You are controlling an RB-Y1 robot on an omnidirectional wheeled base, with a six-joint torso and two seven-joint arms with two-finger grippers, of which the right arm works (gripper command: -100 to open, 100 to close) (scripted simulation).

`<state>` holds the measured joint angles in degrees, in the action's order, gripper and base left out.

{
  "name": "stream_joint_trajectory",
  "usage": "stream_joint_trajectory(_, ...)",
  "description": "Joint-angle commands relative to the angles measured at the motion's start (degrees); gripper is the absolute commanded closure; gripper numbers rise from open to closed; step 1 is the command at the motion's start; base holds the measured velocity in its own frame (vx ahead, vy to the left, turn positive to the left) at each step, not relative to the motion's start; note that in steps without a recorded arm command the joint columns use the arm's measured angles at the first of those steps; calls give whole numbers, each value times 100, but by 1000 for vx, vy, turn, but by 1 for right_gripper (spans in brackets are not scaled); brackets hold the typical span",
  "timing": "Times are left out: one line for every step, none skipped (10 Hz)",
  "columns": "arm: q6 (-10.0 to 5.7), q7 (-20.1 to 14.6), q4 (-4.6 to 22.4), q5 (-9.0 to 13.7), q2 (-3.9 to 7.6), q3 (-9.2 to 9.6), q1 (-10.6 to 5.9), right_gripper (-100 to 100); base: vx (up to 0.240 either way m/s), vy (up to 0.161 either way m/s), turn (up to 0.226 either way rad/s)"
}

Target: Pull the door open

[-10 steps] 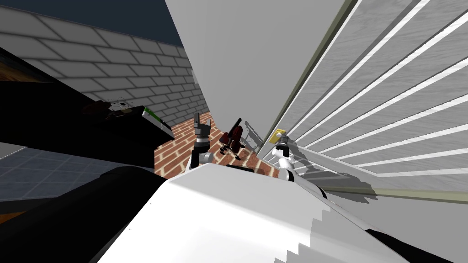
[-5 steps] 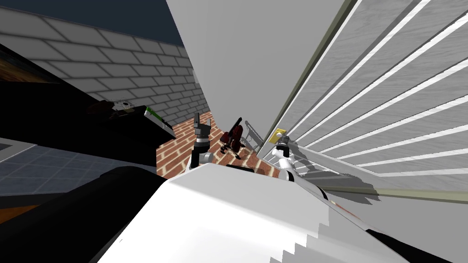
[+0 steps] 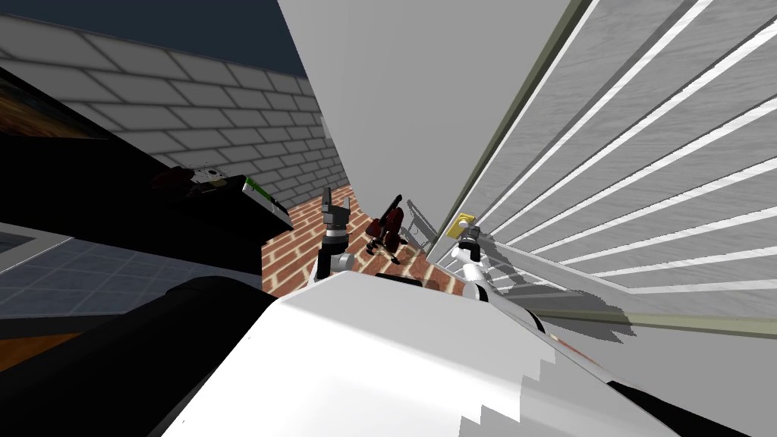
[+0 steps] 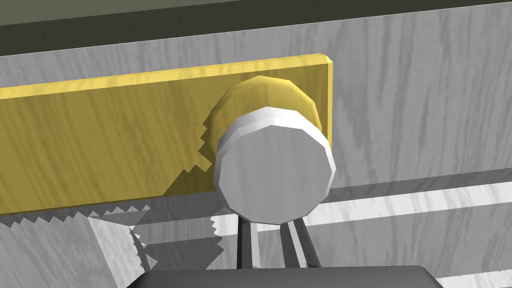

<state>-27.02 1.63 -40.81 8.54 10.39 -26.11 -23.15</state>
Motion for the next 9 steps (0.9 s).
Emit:
stream_joint_trajectory(-89,-248,60,108,-21,138,-114,100,-16,6,28)
stream_joint_trajectory(-89,-248,100,108,-21,138,-114,100,-16,-4,-8)
stream_joint_trajectory(-89,-248,60,108,-21,138,-114,100,-10,3,1)
stream_joint_trajectory(-96,-487,69,231,4,208,-107,100,-21,-6,10)
stream_joint_trajectory(-96,-487,69,231,4,208,-107,100,-21,-13,32)
stream_joint_trajectory(-104,-687,79,354,29,278,-100,100,-24,-16,27)
stream_joint_trajectory(-104,-726,79,354,29,278,-100,100,-24,-9,26)
stream_joint_trajectory(-111,-903,88,477,53,347,-93,100,-25,-2,27)
stream_joint_trajectory(-89,-942,85,604,88,281,-11,-100,-32,-21,-15)
